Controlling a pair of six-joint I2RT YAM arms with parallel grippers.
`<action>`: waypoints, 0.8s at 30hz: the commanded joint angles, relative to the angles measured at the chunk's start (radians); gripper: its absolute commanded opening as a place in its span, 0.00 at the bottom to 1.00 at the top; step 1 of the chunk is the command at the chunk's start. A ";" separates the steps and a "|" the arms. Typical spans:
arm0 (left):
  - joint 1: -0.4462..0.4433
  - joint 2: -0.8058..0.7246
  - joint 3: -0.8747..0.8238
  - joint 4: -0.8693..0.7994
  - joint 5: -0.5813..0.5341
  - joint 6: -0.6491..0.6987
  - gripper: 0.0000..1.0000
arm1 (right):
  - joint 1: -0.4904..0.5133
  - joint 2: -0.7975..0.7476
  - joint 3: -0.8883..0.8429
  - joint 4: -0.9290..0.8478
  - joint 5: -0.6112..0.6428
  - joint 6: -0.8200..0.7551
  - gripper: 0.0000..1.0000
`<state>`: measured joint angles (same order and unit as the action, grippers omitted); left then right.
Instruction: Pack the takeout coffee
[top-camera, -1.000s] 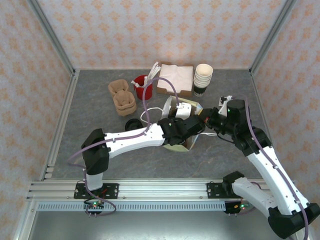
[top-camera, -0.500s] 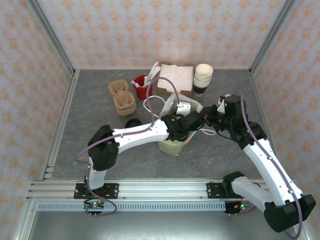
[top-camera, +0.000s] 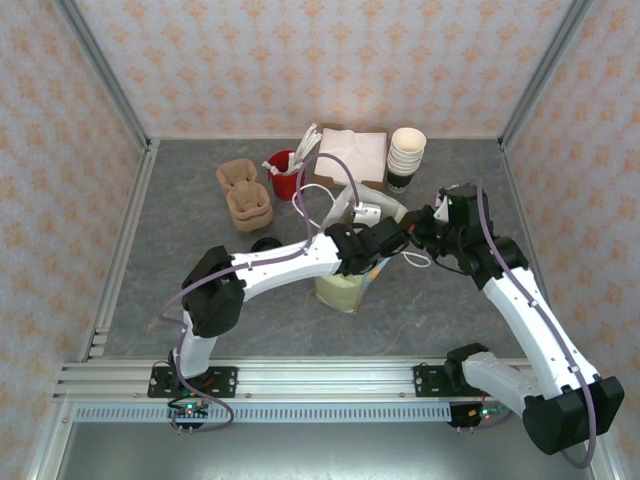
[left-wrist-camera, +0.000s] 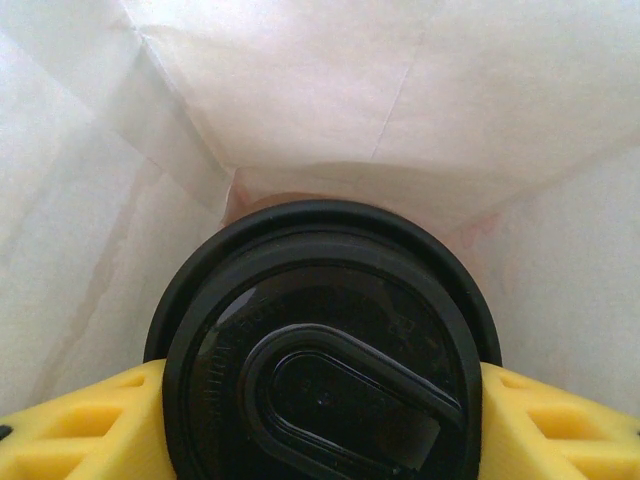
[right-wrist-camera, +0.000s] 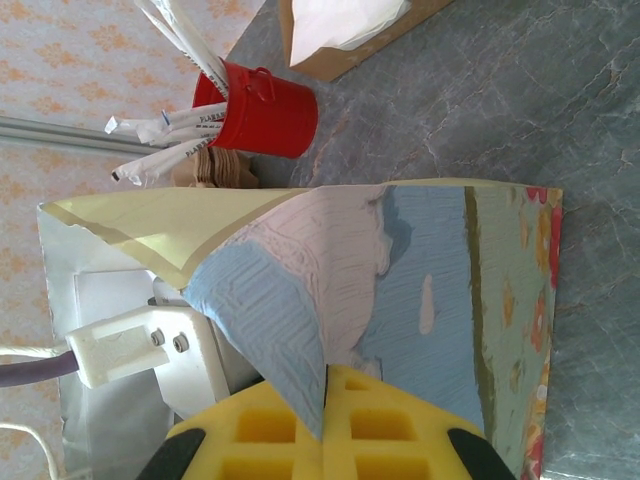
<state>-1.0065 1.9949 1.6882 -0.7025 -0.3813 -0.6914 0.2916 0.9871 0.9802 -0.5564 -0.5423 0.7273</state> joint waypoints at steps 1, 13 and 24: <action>0.044 0.078 0.008 -0.058 0.016 -0.014 0.61 | 0.025 -0.003 0.032 -0.049 -0.110 -0.070 0.00; 0.049 0.127 0.006 -0.061 0.066 -0.017 0.60 | 0.017 0.015 0.046 -0.072 -0.108 -0.091 0.00; 0.052 0.101 0.012 -0.063 0.068 -0.024 0.64 | 0.018 0.021 0.053 -0.083 -0.108 -0.097 0.00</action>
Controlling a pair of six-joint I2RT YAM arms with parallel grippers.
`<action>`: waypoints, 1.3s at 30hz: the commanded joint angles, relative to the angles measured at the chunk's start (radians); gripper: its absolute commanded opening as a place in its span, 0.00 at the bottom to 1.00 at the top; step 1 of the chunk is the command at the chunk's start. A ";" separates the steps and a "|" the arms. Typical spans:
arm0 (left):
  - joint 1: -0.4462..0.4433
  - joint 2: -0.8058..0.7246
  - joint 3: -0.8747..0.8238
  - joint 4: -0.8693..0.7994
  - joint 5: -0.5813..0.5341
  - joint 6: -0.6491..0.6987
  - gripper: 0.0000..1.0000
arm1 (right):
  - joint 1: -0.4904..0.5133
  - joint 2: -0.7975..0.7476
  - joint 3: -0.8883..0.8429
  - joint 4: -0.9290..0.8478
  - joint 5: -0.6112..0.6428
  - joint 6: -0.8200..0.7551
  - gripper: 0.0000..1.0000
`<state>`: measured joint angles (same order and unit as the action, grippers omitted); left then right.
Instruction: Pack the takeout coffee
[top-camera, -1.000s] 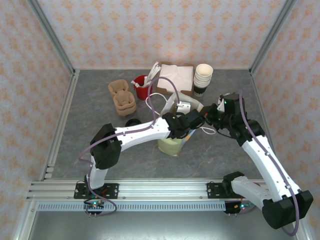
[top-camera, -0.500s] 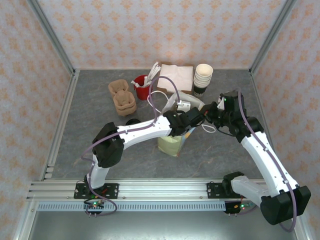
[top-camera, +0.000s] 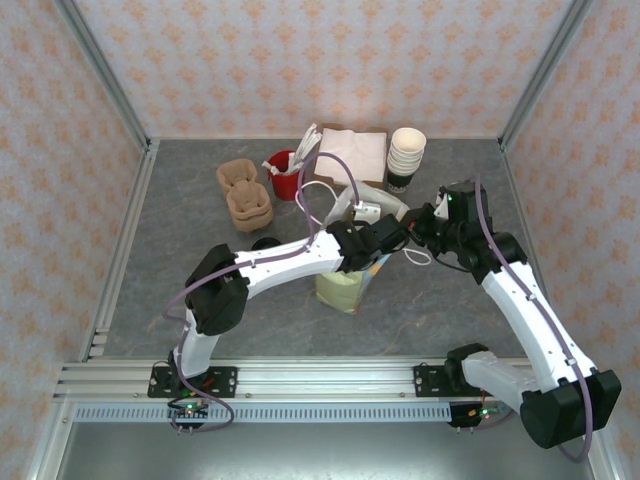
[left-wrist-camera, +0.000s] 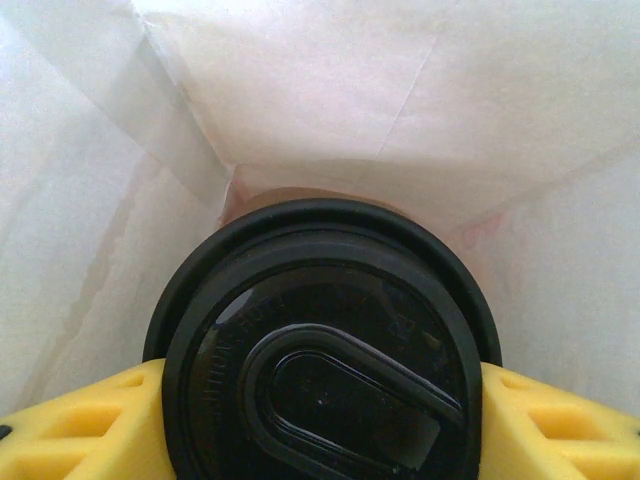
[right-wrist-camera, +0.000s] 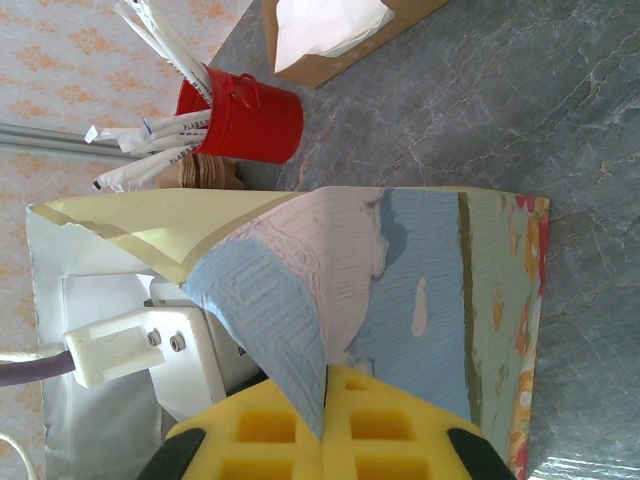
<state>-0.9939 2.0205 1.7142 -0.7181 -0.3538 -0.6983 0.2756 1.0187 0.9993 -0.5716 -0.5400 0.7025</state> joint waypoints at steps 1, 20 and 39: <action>0.040 0.068 -0.004 -0.051 0.042 -0.012 0.66 | 0.034 -0.011 0.037 -0.072 -0.105 -0.073 0.00; 0.048 -0.084 0.058 -0.090 0.096 -0.008 0.95 | 0.029 -0.034 0.055 -0.139 -0.042 -0.133 0.00; 0.048 -0.187 0.101 -0.111 0.145 -0.010 1.00 | 0.030 -0.011 0.114 -0.190 -0.008 -0.185 0.00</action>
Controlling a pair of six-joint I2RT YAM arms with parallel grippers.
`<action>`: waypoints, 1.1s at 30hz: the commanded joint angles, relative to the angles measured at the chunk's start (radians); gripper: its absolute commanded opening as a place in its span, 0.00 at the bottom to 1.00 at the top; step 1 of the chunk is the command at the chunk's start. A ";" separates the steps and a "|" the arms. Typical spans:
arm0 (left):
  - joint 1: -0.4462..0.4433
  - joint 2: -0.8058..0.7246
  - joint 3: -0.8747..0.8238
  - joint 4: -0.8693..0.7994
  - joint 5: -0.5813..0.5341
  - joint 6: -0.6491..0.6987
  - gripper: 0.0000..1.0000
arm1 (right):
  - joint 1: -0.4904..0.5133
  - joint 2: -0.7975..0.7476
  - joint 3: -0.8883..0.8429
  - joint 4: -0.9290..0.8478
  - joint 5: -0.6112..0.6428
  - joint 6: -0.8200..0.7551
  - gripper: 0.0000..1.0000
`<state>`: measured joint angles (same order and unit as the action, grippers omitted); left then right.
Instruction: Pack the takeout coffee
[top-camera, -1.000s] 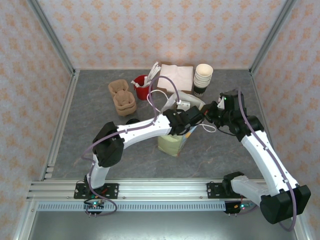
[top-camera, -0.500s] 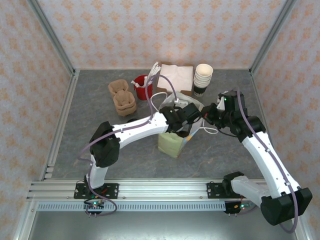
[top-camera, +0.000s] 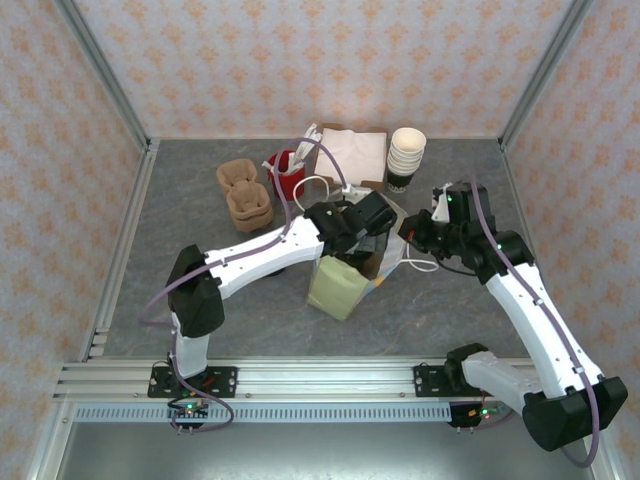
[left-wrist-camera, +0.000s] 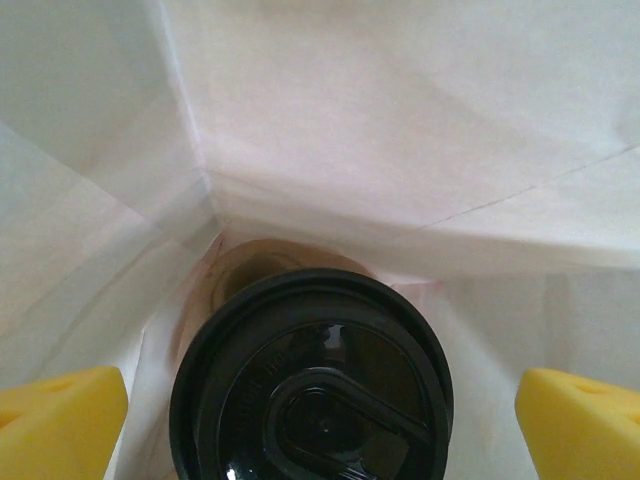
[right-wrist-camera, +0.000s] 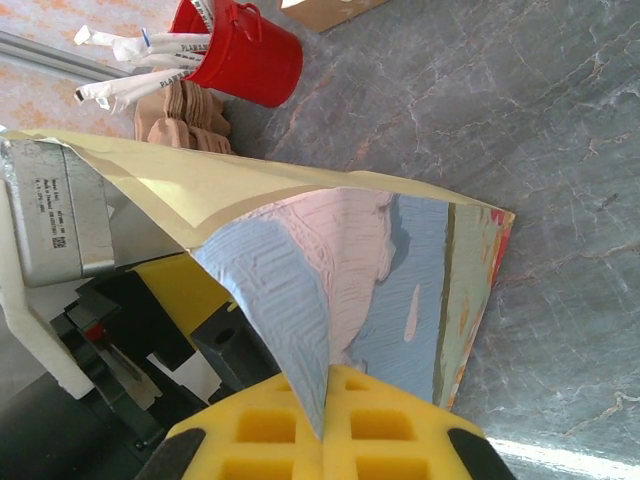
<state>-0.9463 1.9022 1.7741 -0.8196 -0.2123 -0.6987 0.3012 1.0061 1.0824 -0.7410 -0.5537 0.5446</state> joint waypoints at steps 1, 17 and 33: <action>0.000 -0.074 0.043 -0.011 0.006 -0.010 1.00 | 0.004 0.002 0.035 -0.023 0.009 -0.028 0.00; -0.002 -0.105 0.003 0.066 0.159 -0.060 1.00 | 0.003 0.075 0.162 -0.107 0.073 -0.044 0.00; -0.020 -0.190 0.012 0.203 0.264 -0.055 0.99 | 0.001 0.135 0.196 -0.161 0.053 -0.074 0.00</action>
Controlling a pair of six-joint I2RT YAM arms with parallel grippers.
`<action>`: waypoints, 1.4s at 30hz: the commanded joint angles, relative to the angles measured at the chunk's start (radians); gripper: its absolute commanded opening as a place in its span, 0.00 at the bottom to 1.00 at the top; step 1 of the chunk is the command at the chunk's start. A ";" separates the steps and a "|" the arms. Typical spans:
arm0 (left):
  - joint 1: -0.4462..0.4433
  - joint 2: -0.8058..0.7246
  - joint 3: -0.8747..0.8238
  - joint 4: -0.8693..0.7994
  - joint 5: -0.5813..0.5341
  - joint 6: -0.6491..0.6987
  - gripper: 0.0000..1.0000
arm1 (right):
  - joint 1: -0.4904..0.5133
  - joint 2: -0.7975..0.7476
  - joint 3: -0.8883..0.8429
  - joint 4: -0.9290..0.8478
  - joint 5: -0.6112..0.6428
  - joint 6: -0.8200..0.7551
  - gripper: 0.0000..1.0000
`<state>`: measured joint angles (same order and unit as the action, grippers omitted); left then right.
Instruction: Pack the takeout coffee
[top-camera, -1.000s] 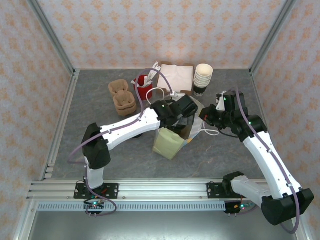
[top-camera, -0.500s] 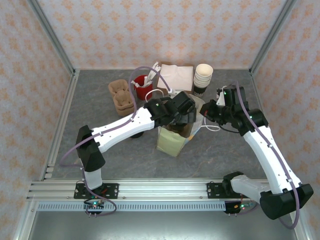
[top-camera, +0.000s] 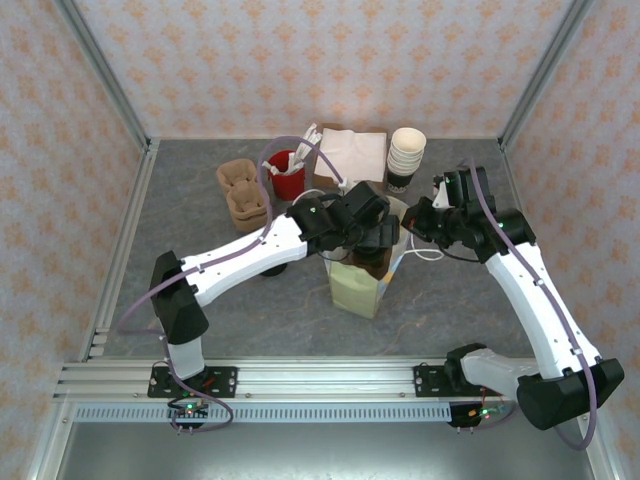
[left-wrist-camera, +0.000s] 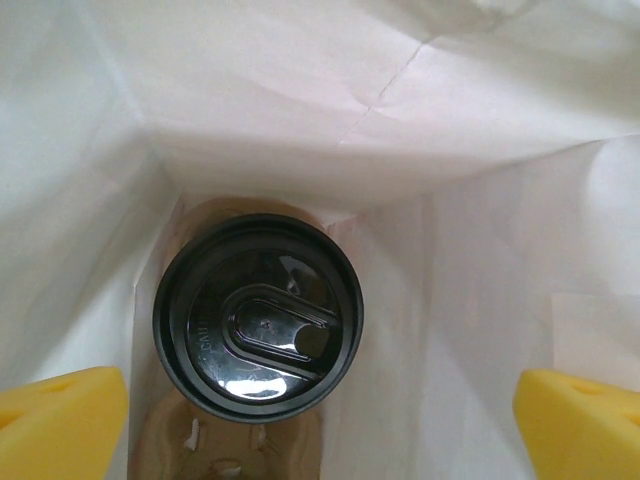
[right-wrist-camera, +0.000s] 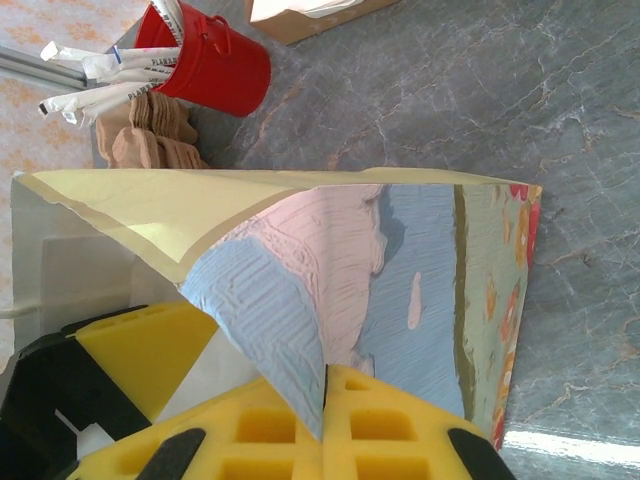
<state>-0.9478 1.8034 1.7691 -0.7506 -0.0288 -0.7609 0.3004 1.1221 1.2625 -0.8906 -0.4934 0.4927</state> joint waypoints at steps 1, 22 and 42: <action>-0.017 -0.099 0.021 0.136 0.091 0.011 0.98 | 0.001 0.023 0.018 -0.009 -0.015 -0.024 0.00; 0.054 -0.311 0.111 0.030 -0.006 0.146 0.90 | -0.003 0.001 -0.012 0.084 -0.145 -0.164 0.00; 0.340 -0.483 -0.176 -0.056 -0.221 0.017 0.92 | -0.003 -0.030 -0.067 0.206 -0.245 -0.256 0.00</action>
<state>-0.6273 1.3037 1.6089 -0.8040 -0.2718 -0.7395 0.2947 1.0794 1.1904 -0.7319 -0.7200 0.2615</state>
